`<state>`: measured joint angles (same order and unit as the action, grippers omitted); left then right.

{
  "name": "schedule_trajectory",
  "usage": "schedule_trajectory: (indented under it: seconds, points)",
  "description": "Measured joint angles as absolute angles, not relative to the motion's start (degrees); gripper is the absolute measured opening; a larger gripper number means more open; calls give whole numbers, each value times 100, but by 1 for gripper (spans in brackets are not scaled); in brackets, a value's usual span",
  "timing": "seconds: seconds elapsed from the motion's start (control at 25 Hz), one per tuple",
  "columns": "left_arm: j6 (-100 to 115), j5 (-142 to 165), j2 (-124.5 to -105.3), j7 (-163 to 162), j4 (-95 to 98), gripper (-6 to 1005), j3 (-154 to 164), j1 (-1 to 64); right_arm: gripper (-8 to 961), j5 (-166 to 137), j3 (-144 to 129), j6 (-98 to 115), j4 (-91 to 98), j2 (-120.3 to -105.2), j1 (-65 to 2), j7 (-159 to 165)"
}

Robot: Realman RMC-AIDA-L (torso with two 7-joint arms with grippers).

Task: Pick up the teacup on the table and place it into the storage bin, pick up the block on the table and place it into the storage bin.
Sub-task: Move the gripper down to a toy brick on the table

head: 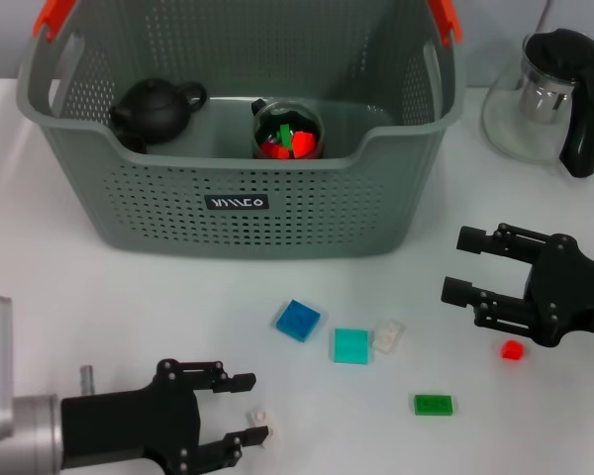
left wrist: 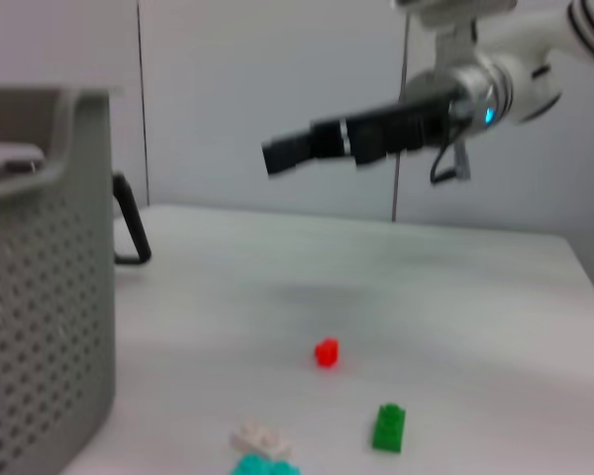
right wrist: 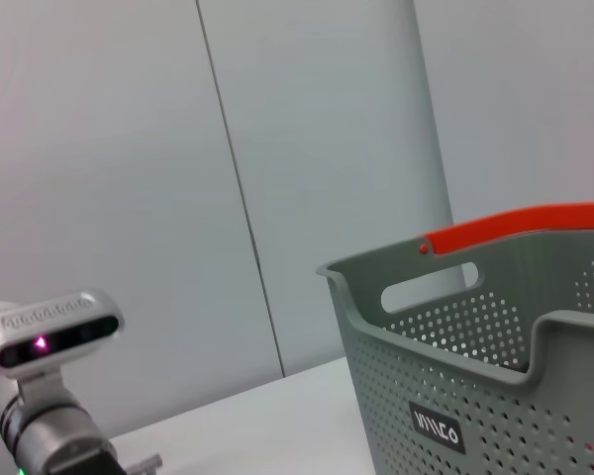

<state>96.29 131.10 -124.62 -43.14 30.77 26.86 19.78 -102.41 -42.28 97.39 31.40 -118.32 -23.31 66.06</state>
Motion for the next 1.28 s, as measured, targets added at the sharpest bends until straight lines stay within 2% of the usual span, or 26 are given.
schedule_trajectory:
  seconds: [1.28]
  points:
    - [8500, 13143, -12472, -3455, 2188, 525, 2716, 2050, 735, -10274, -4227, 9738, 3120, -11813, -2267, 6618]
